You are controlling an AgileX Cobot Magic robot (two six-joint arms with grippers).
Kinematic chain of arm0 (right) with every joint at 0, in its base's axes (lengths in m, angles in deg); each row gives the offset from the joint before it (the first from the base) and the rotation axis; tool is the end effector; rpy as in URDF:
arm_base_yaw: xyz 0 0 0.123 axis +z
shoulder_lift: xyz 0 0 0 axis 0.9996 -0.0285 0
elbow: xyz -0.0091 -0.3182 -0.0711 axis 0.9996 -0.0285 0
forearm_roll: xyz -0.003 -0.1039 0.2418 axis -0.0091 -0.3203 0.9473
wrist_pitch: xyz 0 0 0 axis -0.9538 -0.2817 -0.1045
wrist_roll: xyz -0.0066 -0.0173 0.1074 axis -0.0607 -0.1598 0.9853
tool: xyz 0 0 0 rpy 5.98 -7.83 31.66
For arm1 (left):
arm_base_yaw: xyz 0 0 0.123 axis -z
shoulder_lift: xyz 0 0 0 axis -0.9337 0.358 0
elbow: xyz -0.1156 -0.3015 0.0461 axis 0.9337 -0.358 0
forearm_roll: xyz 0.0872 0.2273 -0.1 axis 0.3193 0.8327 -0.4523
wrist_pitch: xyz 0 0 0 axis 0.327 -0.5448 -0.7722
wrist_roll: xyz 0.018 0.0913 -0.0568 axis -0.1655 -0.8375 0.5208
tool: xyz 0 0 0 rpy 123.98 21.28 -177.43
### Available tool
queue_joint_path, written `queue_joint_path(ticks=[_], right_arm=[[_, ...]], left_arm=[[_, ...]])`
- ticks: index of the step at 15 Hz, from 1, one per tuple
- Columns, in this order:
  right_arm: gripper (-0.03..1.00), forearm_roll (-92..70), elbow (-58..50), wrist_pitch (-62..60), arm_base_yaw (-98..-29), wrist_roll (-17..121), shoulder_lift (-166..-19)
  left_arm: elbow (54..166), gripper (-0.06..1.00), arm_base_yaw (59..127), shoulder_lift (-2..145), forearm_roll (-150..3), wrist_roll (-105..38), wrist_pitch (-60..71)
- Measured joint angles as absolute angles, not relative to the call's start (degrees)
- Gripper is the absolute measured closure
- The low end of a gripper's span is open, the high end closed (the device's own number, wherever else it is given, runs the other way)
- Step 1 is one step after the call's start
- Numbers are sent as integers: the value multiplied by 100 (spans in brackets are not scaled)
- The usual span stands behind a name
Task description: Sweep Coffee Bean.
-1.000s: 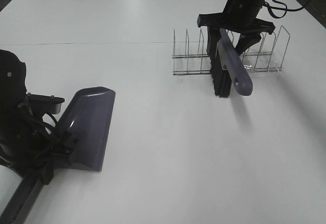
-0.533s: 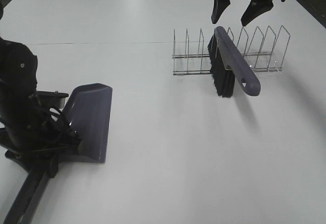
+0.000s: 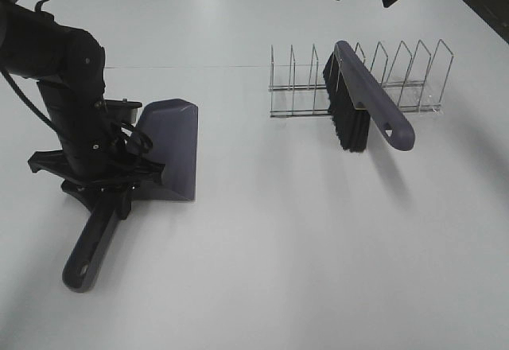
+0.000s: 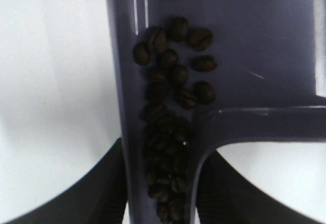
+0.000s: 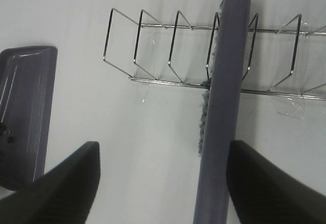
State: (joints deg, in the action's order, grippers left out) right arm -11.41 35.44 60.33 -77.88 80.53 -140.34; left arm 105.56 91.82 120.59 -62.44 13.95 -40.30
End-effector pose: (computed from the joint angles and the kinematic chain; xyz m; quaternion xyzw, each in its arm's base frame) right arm 0.4926 0.1050 0.3201 -0.0313 0.9764 0.0938 0.1922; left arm 0.3762 -0.1621 0.1089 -0.0637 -0.9977 0.0102 0.0207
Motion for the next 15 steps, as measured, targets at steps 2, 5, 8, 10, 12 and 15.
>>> queue_joint_path(ticks=[2,5,8,10,12,15], right_arm=[[33,-1141,3544,6033,-7788,8053,-13977],[33,-1141,3544,6033,-7788,8053,-13856],[33,-1141,3544,6039,-7788,8053,-13627],[33,-1141,3475,6022,-7788,8047,-13364],[33,-1141,3086,6022,-7788,8042,-12928],[33,-1141,2215,6022,-7788,8030,-12269]], left_arm=[[10613,62,9182,12088,-6244,1395,-4075],[10670,38,9182,12094,-6250,1389,-4345],[10670,28,9182,11865,-6261,1309,-4482],[10670,28,9079,11464,-6267,1280,-4482],[10688,27,8713,11074,-6284,1188,-4488],[10688,27,8077,10633,-6284,827,-4689]])
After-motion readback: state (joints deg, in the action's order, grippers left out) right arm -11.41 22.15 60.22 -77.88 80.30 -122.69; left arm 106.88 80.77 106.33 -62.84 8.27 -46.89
